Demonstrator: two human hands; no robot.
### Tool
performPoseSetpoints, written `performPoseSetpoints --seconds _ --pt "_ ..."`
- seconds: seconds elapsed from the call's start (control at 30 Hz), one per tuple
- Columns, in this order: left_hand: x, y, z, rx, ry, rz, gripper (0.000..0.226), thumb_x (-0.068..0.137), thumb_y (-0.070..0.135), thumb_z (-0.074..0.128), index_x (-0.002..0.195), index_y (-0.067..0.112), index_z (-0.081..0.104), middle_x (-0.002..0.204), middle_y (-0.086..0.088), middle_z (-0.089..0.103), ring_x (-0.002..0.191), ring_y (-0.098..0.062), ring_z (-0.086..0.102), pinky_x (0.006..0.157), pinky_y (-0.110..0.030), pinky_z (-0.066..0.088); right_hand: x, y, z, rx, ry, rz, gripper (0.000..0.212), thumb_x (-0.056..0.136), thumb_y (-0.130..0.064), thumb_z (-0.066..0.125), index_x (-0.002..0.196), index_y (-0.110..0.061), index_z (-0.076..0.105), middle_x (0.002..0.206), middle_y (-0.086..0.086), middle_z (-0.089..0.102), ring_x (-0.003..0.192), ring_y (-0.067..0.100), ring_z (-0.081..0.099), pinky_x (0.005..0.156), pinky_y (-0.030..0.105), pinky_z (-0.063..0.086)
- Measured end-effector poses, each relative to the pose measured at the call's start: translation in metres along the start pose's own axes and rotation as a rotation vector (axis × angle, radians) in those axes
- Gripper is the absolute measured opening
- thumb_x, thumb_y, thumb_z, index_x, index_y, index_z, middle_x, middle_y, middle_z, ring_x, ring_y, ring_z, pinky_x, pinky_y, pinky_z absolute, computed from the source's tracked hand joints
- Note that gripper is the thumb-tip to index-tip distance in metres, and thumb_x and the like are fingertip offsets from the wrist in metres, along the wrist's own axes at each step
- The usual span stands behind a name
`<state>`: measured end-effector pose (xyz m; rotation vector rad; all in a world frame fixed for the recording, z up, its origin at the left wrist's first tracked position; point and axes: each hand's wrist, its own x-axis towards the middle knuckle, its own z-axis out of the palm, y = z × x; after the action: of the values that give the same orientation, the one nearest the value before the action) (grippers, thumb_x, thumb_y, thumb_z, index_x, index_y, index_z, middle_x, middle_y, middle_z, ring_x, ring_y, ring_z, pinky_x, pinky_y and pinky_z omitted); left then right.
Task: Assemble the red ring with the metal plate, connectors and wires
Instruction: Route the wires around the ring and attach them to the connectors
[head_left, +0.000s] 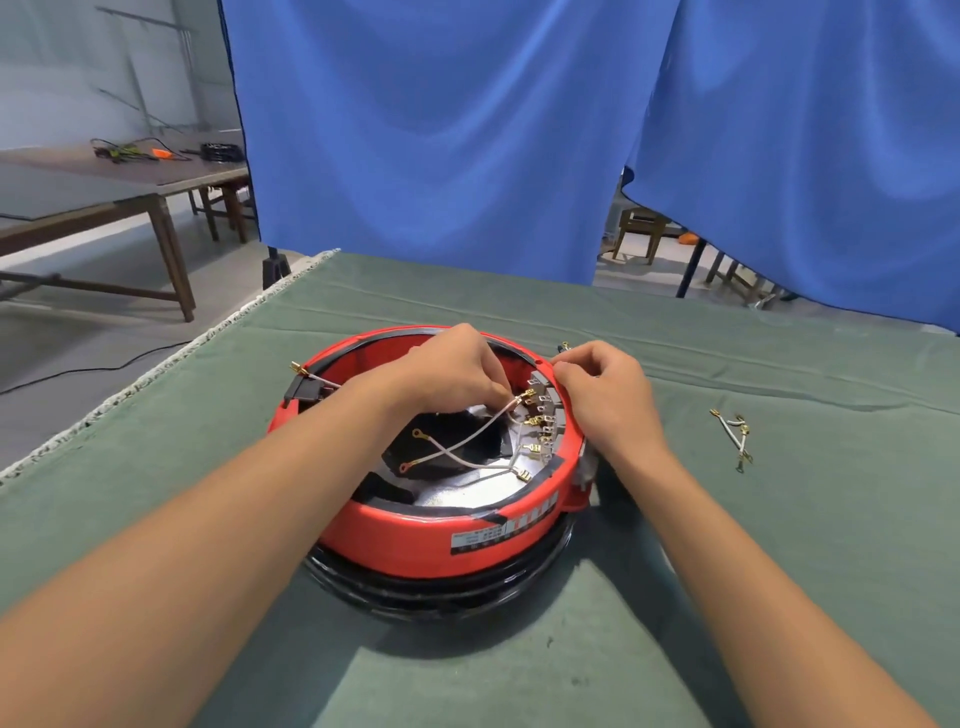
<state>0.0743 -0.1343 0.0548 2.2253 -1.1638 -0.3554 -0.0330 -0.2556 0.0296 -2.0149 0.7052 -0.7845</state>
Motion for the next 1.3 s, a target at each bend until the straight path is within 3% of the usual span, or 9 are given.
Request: performPoseSetpoints --seconds 0.13,0.23,0.37,0.47,0.57,0.8,1.2,1.3 --pt "-0.002 0.002 0.002 -0.017 -0.013 0.001 0.011 0.079 0.023 0.073 0.069 0.028 0.074 0.073 0.012 0.071 0.085 -0.014 0.065 0.096 -0.045 0.045 -0.002 0.003 0.001 0.005 0.036 -0.009 0.014 0.084 -0.019 0.061 0.074 -0.026 0.067 0.079 -0.009 0.069 0.083 0.015 0.066 0.08 0.038 0.054" --pt "-0.001 0.002 0.004 -0.035 0.003 -0.012 0.013 0.08 0.024 0.072 0.068 0.029 0.073 0.079 0.007 0.073 0.087 -0.013 0.065 0.1 -0.048 0.041 -0.003 0.003 -0.001 -0.051 0.077 -0.037 0.015 0.084 -0.023 0.061 0.074 -0.028 0.071 0.075 -0.012 0.07 0.082 0.013 0.066 0.075 0.033 0.054" --pt "-0.002 0.0 0.005 -0.125 -0.008 -0.025 0.014 0.076 0.023 0.077 0.062 0.025 0.073 0.066 0.003 0.071 0.065 -0.008 0.061 0.086 -0.041 0.052 -0.004 0.003 -0.001 -0.061 0.094 -0.044 0.015 0.083 -0.025 0.062 0.073 -0.028 0.072 0.071 -0.014 0.067 0.081 0.012 0.066 0.074 0.032 0.053" --pt "-0.001 -0.003 0.003 -0.204 -0.022 -0.029 0.016 0.075 0.017 0.079 0.061 0.023 0.075 0.066 -0.002 0.073 0.057 -0.003 0.058 0.066 -0.024 0.053 -0.005 0.003 -0.001 -0.048 0.093 -0.028 0.014 0.082 -0.026 0.063 0.073 -0.027 0.073 0.074 -0.012 0.07 0.081 0.013 0.066 0.075 0.035 0.054" --pt "0.0 -0.006 0.003 -0.259 -0.023 -0.048 0.018 0.075 0.011 0.077 0.06 0.022 0.076 0.063 0.001 0.072 0.054 0.0 0.059 0.056 -0.012 0.049 -0.005 0.003 -0.001 -0.046 0.081 -0.028 0.013 0.082 -0.026 0.063 0.077 -0.025 0.075 0.077 -0.01 0.072 0.082 0.013 0.066 0.077 0.037 0.055" --pt "0.003 -0.005 0.003 -0.334 -0.036 -0.077 0.009 0.076 0.003 0.075 0.071 0.01 0.077 0.058 0.003 0.07 0.05 0.0 0.059 0.05 -0.009 0.045 -0.006 0.003 -0.002 -0.048 0.072 -0.025 0.014 0.084 -0.026 0.062 0.08 -0.023 0.075 0.079 -0.009 0.072 0.082 0.013 0.066 0.077 0.037 0.054" --pt "0.008 -0.005 -0.008 -0.278 -0.137 -0.082 0.013 0.076 0.005 0.075 0.07 0.016 0.078 0.065 0.0 0.072 0.053 -0.001 0.059 0.051 -0.01 0.045 -0.008 0.003 -0.001 -0.028 0.061 -0.02 0.015 0.087 -0.025 0.06 0.085 -0.021 0.075 0.083 -0.007 0.071 0.083 0.014 0.066 0.074 0.036 0.055" --pt "0.009 -0.006 -0.013 -0.299 -0.165 -0.103 0.009 0.076 0.003 0.076 0.073 0.012 0.077 0.056 0.003 0.068 0.046 -0.001 0.057 0.047 -0.011 0.044 -0.007 0.003 -0.001 -0.029 0.065 -0.019 0.014 0.087 -0.026 0.061 0.083 -0.022 0.074 0.081 -0.008 0.071 0.081 0.012 0.065 0.07 0.031 0.053"
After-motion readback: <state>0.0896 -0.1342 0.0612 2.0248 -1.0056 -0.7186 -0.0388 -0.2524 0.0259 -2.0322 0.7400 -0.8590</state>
